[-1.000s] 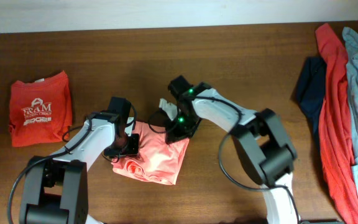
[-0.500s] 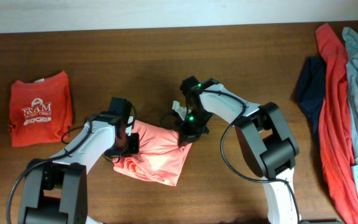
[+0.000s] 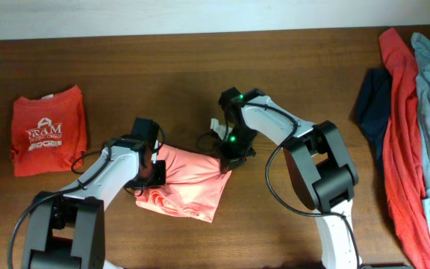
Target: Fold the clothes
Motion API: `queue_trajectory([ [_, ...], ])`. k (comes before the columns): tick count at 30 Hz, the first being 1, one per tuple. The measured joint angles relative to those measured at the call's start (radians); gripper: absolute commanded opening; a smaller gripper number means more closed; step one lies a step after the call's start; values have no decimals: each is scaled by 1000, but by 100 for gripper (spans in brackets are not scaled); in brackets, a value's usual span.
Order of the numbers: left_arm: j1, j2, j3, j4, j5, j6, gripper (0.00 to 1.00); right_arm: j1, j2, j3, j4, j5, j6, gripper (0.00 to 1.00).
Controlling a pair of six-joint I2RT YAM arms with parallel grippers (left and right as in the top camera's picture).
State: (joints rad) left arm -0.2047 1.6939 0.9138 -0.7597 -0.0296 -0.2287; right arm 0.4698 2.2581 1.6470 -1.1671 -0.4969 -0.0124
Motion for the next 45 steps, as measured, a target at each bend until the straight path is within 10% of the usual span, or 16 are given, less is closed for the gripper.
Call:
queue_trajectory([
  [12,13,-202,70,37,-129,2,84,-35,-27,293,-213,189,-22,6],
  [35,214,106,92,224,418,357,86,-35,-243,336,-323,256,-23,6],
  [45,222,203,144,204,604,413,44,-35,-243,336,-322,262,-23,6],
])
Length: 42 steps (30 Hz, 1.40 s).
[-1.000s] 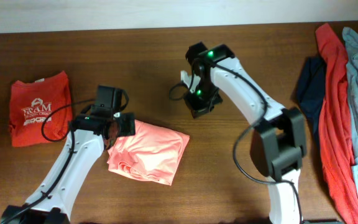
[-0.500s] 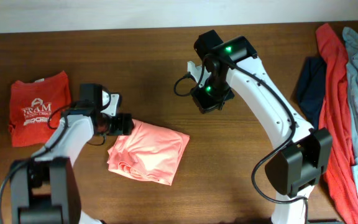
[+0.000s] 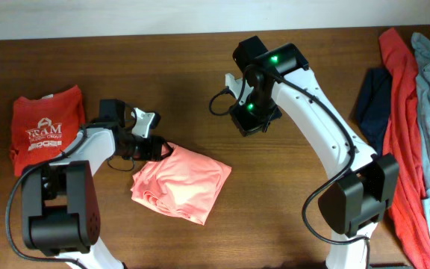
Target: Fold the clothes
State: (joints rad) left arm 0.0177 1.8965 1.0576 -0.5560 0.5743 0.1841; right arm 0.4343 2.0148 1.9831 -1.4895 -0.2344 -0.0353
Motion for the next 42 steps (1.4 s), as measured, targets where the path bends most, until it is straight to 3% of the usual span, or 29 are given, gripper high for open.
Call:
queue_trajectory([
  [5,0,26,-6,-9,26,-3,1,0,0,0,0,2,0,7],
  [13,0,51,53,-102,-14,-1,0,0,0,0,-18,10,-2,7],
  [19,51,77,266,-299,-181,-6,0,0,0,0,-37,45,-3,7],
  [29,161,77,553,-465,-454,-39,0,0,0,0,-71,147,-3,7],
  [36,184,77,636,-541,-565,-48,0,-35,0,0,-82,204,-3,7],
  [42,233,77,695,-519,-613,-51,0,-113,0,0,-89,209,-5,7],
])
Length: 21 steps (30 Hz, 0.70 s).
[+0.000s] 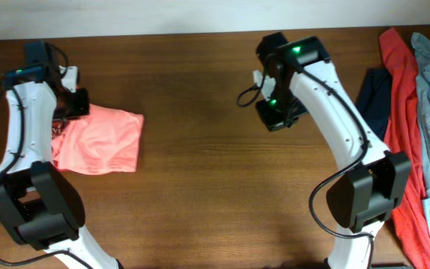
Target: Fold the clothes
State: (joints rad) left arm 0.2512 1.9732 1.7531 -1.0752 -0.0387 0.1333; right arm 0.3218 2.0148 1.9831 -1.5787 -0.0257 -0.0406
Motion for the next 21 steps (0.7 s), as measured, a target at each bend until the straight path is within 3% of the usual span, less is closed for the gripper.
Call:
queue_trajectory([
  [11,118,0,7,192,-19,0,0,-34,0,0,0,0,-2,7],
  [21,240,0,7,227,-18,-3,0,-34,0,0,0,-1,-5,7],
])
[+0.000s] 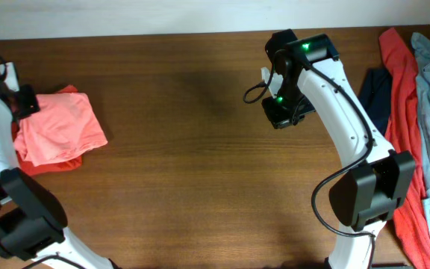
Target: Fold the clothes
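A folded salmon-pink garment (60, 128) lies at the table's far left on top of a folded red shirt (47, 163), of which only the edges show. My left gripper (22, 104) is at the pink garment's left edge; its jaws are hidden under the wrist. My right gripper (278, 113) hangs above the bare table right of centre, pointing down, and its fingers cannot be made out. A heap of unfolded clothes lies at the right edge: a red garment (398, 112), a grey-blue one and a navy one (372, 101).
The brown wooden table (200, 187) has its far edge along a white wall at the top of the view. The right arm's links arch over the table's right half, beside the heap of clothes.
The pink garment has gone further left and now lies fully on the red shirt. My left gripper moved left with it. The right gripper barely moved.
Both grippers were at the folded pink garment in the table's middle. Then the right arm stood lifted away while the left stayed at the garment's left edge. The garment was then partly over the red shirt at the left, and now rests stacked on it.
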Motion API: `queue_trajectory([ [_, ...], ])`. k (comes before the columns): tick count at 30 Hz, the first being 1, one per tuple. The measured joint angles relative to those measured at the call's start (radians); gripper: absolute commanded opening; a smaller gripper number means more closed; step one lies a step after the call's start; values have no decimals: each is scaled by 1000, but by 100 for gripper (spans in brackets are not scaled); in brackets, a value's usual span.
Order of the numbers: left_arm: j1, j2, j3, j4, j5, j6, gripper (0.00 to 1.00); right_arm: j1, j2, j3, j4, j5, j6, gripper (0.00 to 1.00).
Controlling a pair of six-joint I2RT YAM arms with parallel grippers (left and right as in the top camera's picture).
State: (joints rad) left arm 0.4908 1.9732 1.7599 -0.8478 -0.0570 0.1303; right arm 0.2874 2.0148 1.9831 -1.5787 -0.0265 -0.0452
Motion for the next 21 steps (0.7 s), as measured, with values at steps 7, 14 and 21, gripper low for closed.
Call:
queue_trajectory([
  [7,66,0,0,1,0,-20,1,0,0,0,0,-4,-1,7],
  [14,89,2,0,5,-1,-27,99,0,0,0,0,-11,-1,7],
  [21,116,2,0,2,-31,-102,99,0,0,0,0,-16,-1,7],
])
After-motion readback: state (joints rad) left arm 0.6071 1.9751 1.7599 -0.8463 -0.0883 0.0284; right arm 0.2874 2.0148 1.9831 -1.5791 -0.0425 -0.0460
